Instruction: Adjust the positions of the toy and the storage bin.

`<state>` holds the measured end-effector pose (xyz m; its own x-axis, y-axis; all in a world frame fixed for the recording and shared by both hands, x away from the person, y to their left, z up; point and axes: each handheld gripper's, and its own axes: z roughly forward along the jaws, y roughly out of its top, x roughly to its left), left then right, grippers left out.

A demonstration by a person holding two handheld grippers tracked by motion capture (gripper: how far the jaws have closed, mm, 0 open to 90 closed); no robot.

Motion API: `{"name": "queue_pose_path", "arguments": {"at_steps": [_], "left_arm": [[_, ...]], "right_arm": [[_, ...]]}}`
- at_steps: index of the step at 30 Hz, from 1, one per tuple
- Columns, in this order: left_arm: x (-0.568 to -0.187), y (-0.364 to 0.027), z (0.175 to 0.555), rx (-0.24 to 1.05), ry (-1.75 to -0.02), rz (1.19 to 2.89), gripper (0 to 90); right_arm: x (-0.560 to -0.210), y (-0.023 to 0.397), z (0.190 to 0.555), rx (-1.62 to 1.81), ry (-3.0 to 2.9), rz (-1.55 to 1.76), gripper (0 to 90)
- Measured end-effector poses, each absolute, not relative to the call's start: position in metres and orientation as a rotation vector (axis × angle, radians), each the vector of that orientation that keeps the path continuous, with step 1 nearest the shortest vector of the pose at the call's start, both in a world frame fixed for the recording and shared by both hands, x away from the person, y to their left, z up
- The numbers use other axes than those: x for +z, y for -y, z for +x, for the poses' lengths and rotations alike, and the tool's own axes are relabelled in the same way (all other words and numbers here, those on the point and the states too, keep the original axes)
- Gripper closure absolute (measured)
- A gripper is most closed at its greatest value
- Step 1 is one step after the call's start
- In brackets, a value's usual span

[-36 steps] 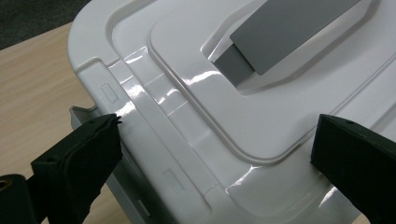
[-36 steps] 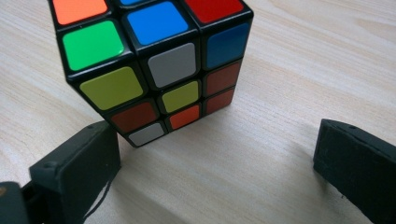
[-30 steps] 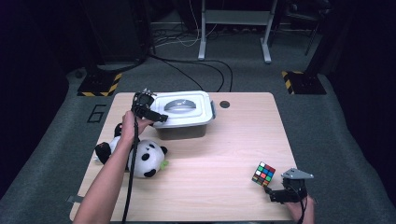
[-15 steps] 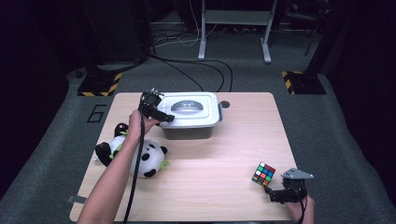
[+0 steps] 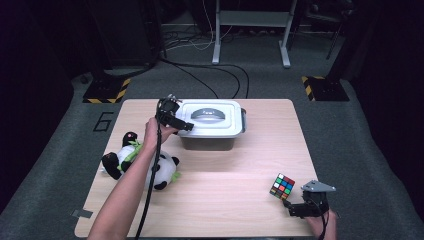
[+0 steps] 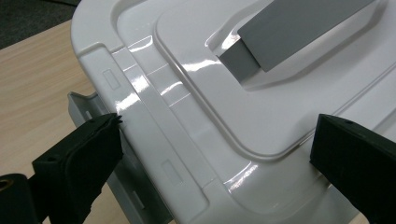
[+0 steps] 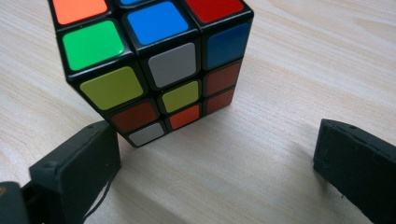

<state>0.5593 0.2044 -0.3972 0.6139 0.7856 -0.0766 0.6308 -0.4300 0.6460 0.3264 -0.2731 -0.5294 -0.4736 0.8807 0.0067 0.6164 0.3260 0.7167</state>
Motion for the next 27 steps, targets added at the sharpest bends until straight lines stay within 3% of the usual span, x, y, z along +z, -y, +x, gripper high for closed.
{"name": "queue_pose_path", "arguments": {"at_steps": [27], "left_arm": [[-0.403,-0.16,0.56,0.213,-1.055,2.176,2.1]], "right_arm": [[-0.529,0.273,0.326,0.942,-2.21,1.331,0.0]]}}
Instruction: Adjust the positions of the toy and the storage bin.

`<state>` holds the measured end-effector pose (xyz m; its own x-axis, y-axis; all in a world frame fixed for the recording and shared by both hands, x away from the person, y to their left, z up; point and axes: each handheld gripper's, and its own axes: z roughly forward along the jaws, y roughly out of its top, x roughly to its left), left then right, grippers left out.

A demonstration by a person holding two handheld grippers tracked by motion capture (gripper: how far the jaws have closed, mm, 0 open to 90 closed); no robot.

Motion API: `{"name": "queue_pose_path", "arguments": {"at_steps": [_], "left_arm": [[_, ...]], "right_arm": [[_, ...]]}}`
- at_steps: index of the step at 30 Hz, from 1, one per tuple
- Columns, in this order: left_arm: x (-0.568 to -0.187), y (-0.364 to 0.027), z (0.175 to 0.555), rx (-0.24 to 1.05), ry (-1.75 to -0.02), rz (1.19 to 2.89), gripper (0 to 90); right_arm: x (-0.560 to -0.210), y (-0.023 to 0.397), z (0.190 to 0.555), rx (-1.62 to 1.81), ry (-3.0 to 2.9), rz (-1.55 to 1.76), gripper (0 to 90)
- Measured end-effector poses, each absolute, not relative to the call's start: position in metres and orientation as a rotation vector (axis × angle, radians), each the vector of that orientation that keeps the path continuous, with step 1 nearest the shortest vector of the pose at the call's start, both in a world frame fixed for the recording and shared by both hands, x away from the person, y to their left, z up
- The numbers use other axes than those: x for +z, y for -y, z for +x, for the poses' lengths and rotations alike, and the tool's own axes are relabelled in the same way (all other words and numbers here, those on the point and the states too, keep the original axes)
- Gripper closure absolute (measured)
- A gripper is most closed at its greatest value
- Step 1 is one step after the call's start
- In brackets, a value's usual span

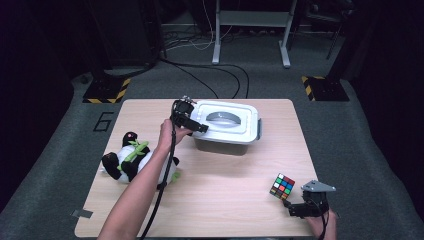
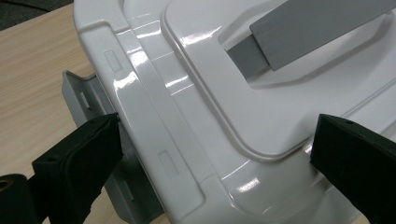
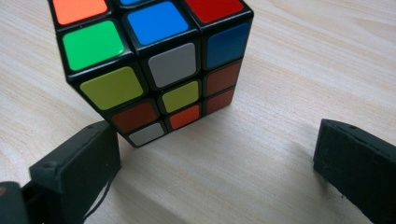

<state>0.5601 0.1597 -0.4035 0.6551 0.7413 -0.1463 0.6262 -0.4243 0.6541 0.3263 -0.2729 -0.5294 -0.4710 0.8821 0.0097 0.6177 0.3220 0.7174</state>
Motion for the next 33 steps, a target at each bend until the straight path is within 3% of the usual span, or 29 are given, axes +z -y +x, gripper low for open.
{"name": "queue_pose_path", "arguments": {"at_steps": [12,20,33], "left_arm": [[-0.403,-0.144,0.559,0.203,-1.044,2.181,2.0],[-0.391,-0.145,0.552,0.281,-1.036,2.187,0.0],[-0.358,-0.209,0.506,0.41,-1.011,2.167,0.0]], "right_arm": [[-0.529,0.273,0.326,0.94,-2.213,1.328,0.0],[-0.53,0.273,0.326,0.942,-2.208,1.329,0.0],[-0.529,0.273,0.326,0.94,-2.207,1.33,0.0]]}}
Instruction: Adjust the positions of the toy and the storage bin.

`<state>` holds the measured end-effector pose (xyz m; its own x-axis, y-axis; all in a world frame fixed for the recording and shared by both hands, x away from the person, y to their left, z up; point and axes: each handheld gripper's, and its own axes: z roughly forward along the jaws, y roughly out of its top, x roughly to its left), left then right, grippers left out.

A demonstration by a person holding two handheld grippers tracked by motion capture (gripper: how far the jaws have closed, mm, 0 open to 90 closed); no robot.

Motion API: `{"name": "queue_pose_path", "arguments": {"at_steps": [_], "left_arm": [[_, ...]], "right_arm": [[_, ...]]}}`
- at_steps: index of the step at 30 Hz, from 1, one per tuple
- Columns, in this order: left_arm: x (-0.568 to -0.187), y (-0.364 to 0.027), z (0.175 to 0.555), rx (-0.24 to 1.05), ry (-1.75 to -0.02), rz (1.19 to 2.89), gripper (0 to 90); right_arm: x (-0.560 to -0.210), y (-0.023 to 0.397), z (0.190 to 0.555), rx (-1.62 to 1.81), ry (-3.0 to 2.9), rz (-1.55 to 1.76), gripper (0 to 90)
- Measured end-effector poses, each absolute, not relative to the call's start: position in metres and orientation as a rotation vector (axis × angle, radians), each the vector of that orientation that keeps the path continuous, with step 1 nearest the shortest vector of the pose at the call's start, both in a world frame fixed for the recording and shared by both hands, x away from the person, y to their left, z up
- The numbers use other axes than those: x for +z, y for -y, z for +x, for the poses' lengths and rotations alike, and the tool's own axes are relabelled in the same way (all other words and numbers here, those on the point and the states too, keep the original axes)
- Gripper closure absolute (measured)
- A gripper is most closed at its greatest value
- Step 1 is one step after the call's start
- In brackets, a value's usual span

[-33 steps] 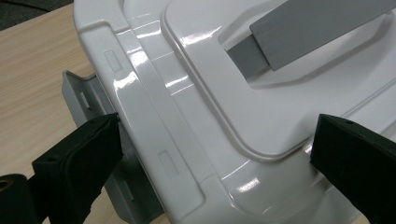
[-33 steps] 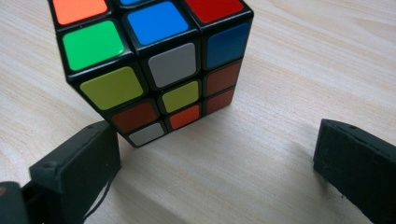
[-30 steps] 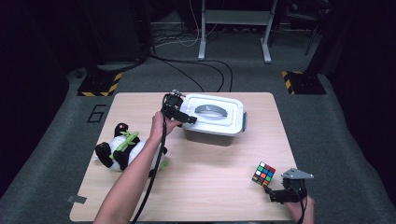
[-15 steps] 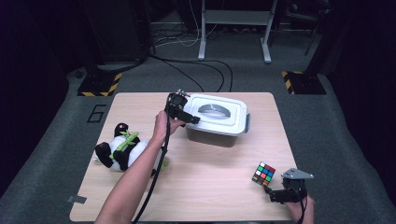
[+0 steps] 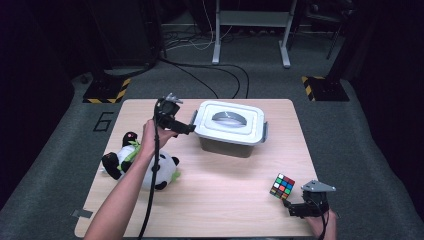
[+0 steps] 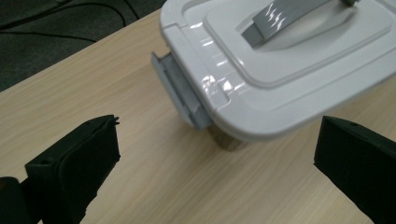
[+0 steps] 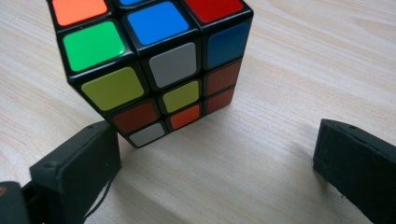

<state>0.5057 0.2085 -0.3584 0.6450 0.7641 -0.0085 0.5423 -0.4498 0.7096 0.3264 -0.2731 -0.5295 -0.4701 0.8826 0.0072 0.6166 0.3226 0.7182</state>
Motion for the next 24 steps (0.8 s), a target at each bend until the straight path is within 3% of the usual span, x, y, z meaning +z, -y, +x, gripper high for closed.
{"name": "queue_pose_path", "arguments": {"at_steps": [18,20,24], "left_arm": [[-0.39,-0.319,0.44,0.453,-1.196,2.122,0.0],[-0.396,-0.327,0.435,0.451,-1.222,2.123,3.8],[-0.415,-0.337,0.429,0.448,-1.276,2.145,21.4]], "right_arm": [[-0.53,0.273,0.327,0.935,-2.203,1.333,0.1],[-0.53,0.273,0.327,0.935,-2.202,1.333,0.1],[-0.53,0.273,0.327,0.931,-2.201,1.331,0.1]]}}
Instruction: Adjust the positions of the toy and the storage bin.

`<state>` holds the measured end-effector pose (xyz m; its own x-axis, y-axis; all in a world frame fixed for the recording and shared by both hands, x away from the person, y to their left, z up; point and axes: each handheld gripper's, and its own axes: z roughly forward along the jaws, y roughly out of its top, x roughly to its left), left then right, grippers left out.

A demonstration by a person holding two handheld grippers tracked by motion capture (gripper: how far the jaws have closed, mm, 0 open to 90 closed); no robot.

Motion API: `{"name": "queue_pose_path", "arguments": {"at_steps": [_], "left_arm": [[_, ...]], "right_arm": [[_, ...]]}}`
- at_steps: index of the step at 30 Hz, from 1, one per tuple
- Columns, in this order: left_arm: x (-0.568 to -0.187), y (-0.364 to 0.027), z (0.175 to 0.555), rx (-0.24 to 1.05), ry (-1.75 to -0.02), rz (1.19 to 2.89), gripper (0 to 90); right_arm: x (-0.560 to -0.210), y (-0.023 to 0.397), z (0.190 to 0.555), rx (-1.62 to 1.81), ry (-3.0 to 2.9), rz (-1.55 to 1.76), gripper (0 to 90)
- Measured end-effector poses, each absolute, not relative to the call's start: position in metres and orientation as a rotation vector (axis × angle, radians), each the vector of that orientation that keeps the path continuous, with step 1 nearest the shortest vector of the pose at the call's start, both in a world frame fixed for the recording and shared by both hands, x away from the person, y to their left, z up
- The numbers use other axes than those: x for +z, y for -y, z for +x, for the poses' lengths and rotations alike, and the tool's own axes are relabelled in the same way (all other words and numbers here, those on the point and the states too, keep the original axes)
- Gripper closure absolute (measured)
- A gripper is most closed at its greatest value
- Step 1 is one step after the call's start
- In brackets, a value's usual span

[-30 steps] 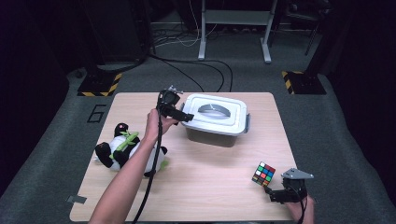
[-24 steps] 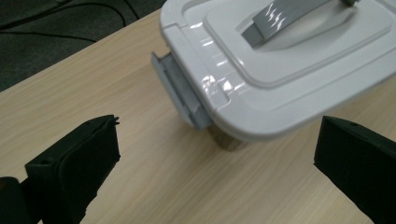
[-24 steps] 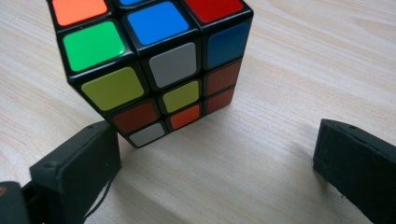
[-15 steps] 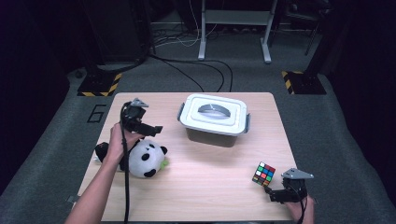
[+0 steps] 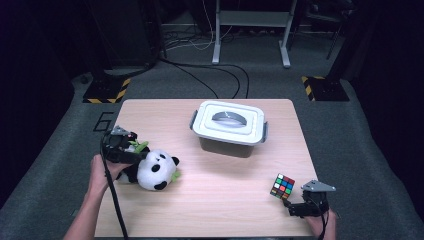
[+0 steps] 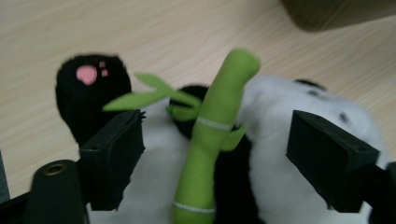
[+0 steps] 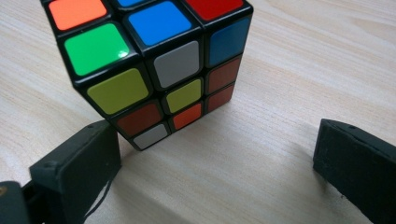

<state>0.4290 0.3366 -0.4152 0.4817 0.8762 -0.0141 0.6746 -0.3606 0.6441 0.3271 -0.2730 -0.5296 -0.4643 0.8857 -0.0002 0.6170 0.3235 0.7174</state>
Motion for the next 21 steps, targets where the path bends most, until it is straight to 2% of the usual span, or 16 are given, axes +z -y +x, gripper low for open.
{"name": "queue_pose_path", "arguments": {"at_steps": [3,4,5,6,7,8,14,21], "left_arm": [[-0.422,-0.338,0.427,0.477,-1.305,2.137,37.6],[-0.424,-0.339,0.426,0.49,-1.301,2.141,37.6],[-0.425,-0.339,0.424,0.497,-1.3,2.132,41.2],[-0.426,-0.339,0.422,0.53,-1.298,2.137,55.3],[-0.426,-0.339,0.421,0.555,-1.293,2.137,55.3],[-0.426,-0.337,0.419,0.575,-1.263,2.144,67.8],[-0.425,-0.337,0.417,0.582,-1.226,2.136,75.4],[-0.423,-0.339,0.413,0.545,-1.22,2.092,76.2]], "right_arm": [[-0.53,0.273,0.327,0.929,-2.2,1.333,0.1],[-0.53,0.273,0.327,0.927,-2.199,1.333,0.1],[-0.53,0.273,0.327,0.927,-2.197,1.335,0.2],[-0.53,0.273,0.327,0.929,-2.197,1.337,0.2],[-0.53,0.273,0.327,0.929,-2.197,1.337,0.2],[-0.53,0.273,0.327,0.929,-2.197,1.336,0.2],[-0.53,0.273,0.327,0.928,-2.195,1.337,0.2],[-0.53,0.273,0.327,0.93,-2.195,1.337,0.3]]}}
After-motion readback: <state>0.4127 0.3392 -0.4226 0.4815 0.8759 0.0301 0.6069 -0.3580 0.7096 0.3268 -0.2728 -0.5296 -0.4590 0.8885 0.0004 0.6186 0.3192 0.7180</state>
